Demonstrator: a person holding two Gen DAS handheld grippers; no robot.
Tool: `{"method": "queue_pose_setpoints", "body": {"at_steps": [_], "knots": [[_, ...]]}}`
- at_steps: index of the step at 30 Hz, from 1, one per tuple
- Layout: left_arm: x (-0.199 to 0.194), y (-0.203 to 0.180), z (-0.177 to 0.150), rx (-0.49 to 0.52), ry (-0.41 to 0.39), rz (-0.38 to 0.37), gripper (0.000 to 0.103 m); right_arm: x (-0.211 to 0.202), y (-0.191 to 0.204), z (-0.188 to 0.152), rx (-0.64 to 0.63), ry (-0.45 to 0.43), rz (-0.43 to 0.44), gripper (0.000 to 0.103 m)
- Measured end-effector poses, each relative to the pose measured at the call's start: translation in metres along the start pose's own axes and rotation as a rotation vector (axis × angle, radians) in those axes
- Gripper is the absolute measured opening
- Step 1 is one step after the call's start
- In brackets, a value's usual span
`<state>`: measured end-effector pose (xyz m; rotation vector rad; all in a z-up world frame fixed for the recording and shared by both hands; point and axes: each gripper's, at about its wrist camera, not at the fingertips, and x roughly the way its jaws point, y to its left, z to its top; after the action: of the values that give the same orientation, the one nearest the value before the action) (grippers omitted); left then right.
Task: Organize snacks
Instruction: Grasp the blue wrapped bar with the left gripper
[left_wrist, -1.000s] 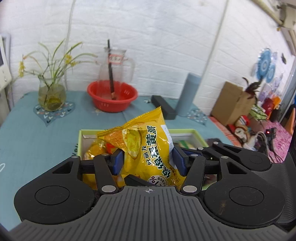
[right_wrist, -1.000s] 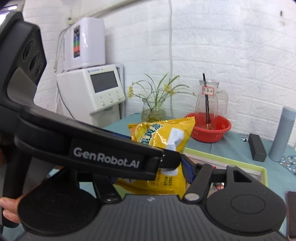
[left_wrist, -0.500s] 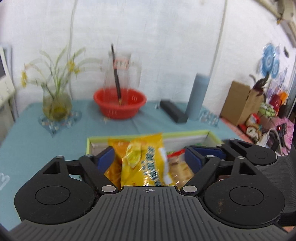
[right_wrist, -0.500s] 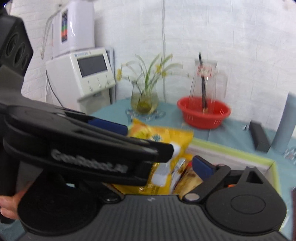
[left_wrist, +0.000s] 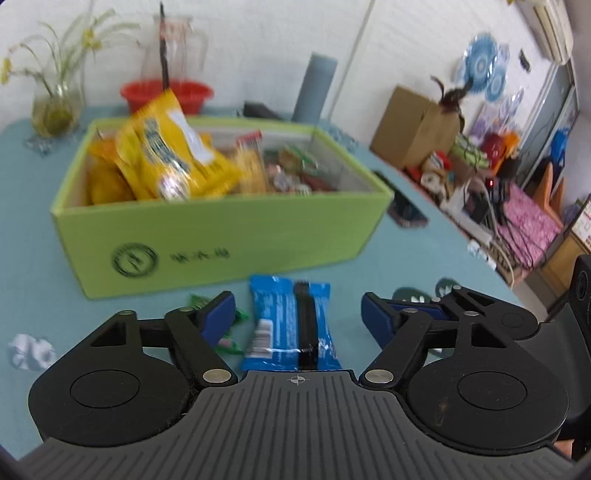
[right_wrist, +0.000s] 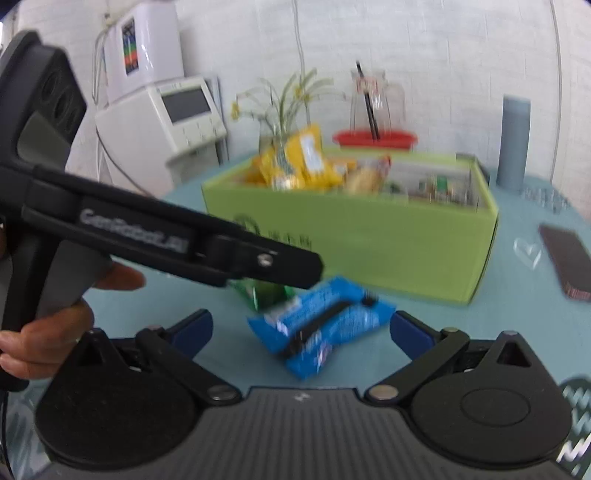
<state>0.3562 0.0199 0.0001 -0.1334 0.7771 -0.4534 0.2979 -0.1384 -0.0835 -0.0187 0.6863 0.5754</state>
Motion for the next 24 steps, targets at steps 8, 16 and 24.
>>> {"method": "queue_pose_setpoints", "body": {"at_steps": [8,16,24], "knots": [[0.049,0.01,0.007,0.015,0.099,0.055,0.038,0.041,-0.012,0.007,0.0,0.088,0.052,0.094],[0.03,-0.001,-0.015,0.007,0.125,0.018,0.028,0.021,0.01,-0.004,-0.091,0.102,0.073,0.092],[-0.021,-0.026,-0.08,-0.073,0.098,-0.02,0.032,-0.036,0.045,-0.049,-0.154,0.096,0.081,0.099]]}}
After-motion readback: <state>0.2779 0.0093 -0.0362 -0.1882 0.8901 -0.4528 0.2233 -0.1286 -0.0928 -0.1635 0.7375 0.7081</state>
